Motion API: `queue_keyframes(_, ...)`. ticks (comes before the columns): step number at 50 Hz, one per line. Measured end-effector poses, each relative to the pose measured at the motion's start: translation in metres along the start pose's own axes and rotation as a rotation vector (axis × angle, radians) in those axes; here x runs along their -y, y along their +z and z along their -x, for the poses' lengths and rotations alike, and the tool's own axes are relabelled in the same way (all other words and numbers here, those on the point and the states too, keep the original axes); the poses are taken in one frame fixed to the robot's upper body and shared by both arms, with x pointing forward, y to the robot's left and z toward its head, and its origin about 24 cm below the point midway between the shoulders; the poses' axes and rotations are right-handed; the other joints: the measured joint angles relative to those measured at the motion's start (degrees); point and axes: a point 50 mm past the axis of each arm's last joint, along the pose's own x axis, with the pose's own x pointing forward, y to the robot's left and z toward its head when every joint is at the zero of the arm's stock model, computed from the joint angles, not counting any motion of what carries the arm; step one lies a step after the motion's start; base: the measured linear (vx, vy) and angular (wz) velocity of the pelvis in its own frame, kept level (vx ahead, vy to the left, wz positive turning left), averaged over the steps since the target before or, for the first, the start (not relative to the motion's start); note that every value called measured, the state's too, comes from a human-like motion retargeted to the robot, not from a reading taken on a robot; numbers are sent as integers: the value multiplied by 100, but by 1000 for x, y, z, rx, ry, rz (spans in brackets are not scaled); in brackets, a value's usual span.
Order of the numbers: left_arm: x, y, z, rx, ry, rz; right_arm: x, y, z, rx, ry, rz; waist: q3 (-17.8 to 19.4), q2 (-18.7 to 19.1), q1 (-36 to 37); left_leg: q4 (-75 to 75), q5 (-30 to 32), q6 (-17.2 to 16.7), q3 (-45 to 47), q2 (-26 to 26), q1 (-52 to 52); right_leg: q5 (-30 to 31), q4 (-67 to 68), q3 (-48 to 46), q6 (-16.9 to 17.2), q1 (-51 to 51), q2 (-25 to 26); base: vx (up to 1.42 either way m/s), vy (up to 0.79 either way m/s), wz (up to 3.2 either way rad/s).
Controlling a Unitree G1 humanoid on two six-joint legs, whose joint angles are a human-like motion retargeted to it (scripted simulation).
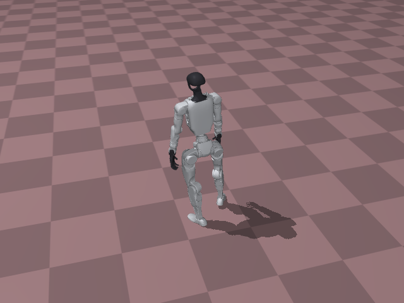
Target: Kungfu
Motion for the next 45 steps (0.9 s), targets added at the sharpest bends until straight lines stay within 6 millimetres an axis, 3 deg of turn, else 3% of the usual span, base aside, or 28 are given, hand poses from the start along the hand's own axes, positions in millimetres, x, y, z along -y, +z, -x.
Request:
queue_keyframes(4,-4,13,1,51,-4,167,-3,-3,0,7,-21,-107,17,93,-81,-40,104,87,6,-31,-161,105,-25,381,125,-108,17,-10,25,3)
queue_keyframes(10,-1,9,1,88,-118,434,-11,-36,3,-92,4,-237,-152,225,-93,-198,253,90,42,7,-333,-2072,631,1775,-62,-192,793,-3,15,-11)
queue_keyframes(12,1,1,2,83,-131,488,-14,-50,6,-140,7,-243,-196,194,-46,-256,258,96,110,-15,-329,-2508,845,2116,-43,-108,1131,-1,8,-26)
queue_keyframes(15,5,-14,1,52,-125,536,-18,-72,11,-214,-4,-234,-258,117,-51,-314,241,116,196,-121,-289,-2633,911,2358,116,159,1566,1,4,-10)
queue_keyframes(18,13,-33,2,-9,-117,544,-25,-94,17,-279,-12,-247,-278,144,-79,-355,228,96,190,-130,-174,-2935,575,1792,-859,530,1783,2,1,0)
queue_keyframes(20,20,-46,2,-59,-114,535,-30,-109,22,-310,-16,-281,-376,-8,-23,-392,187,84,305,-272,-107,-2776,54,977,-1303,829,1643,12,1,-19)
queue_keyframes(23,34,-57,3,-128,-117,522,-37,-123,27,-348,-8,-380,-625,-221,187,-367,175,35,450,-338,-246,-2833,22,1673,-1050,661,1635,6,2,-24)
queue_keyframes(25,46,-53,2,-141,-113,550,-39,-122,27,-340,-10,-429,-641,-233,315,-334,180,-6,539,-271,-305,-2811,98,1896,-917,526,1591,-6,6,-31)
queue_keyframes(29,69,-48,0,-109,-107,717,-33,-106,21,-279,-38,-413,-345,62,141,-383,200,19,574,-195,-66,-2828,162,1847,-1118,683,1779,-10,4,-16)
queue_keyframes(34,79,-41,0,-104,-139,859,-30,-87,14,-179,-45,-400,-362,152,-72,-305,232,-42,475,-113,-157,-2860,362,2121,-914,526,1778,-7,-3,14)
queue_keyframes(40,65,-25,-3,-21,-75,1087,-26,-67,9,-82,-54,-522,-504,18,-24,-245,285,-56,445,-62,-359,-2782,512,2636,-722,229,1815,-7,-7,9)
queue_keyframes(42,58,-12,-4,51,-60,1280,-24,-57,7,-22,-31,-635,-499,52,-69,-226,316,-64,436,-32,-399,-2794,490,2618,-770,215,1809,-14,-1,11)
queue_keyframes(45,36,13,-3,247,-55,1723,-19,-39,6,124,19,-917,-506,41,-88,-231,359,-38,462,-45,-456,-2792,417,2488,-922,186,1775,-13,-1,6)
